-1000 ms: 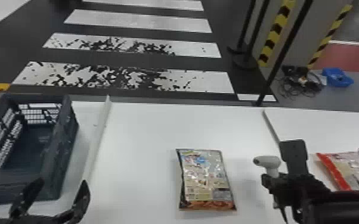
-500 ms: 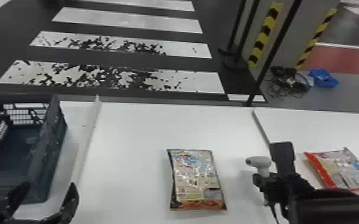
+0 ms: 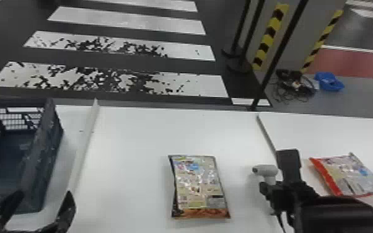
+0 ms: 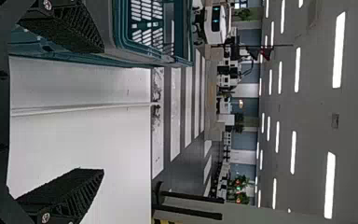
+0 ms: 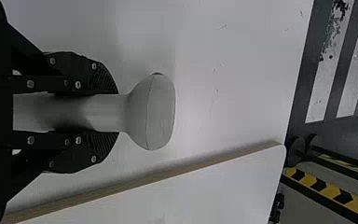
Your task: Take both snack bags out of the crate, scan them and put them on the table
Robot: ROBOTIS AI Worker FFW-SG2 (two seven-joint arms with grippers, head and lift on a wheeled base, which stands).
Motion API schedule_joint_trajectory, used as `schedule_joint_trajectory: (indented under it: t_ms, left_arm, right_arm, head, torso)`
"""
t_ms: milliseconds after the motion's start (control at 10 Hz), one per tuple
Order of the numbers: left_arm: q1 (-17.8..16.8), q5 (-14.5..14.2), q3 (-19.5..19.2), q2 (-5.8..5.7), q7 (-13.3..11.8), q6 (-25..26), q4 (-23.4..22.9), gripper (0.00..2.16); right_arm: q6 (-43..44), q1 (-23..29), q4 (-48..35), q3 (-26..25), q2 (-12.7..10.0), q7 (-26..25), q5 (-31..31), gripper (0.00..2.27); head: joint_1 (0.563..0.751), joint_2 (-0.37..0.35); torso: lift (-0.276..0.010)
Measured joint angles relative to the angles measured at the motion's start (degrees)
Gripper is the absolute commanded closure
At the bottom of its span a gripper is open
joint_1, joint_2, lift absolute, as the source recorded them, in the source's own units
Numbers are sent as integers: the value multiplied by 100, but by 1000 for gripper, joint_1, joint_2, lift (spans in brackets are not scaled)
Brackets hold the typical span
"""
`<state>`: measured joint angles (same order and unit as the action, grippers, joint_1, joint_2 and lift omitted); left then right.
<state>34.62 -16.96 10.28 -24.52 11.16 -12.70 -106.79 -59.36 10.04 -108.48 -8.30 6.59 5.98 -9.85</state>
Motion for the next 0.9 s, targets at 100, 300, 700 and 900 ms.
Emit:
schedule_joint_trajectory:
  t_ms: [100,300,700,900]
  left_arm:
    - [0,0,0,0,-3,-3,0,83]
    - [-2,0,0,0,-2,-2,0,83]
    - [-3,0,0,0,0,-17,0,83]
    - [-5,0,0,0,0,-17,0,83]
  right_arm:
    - [24,-16,45,-6,0,0,1,2246]
    - [59,-44,133,-20,0,0,4,2246]
    - [167,-51,232,-44,-1,-16,-10,1646]
    - [277,-27,240,-47,-8,-26,-12,188]
  head:
    - [695,-184]
    - [695,-186]
    - [695,-190]
    - [695,-190]
  torso:
    - [-92]
    - [-92]
    - [-92]
    - [-92]
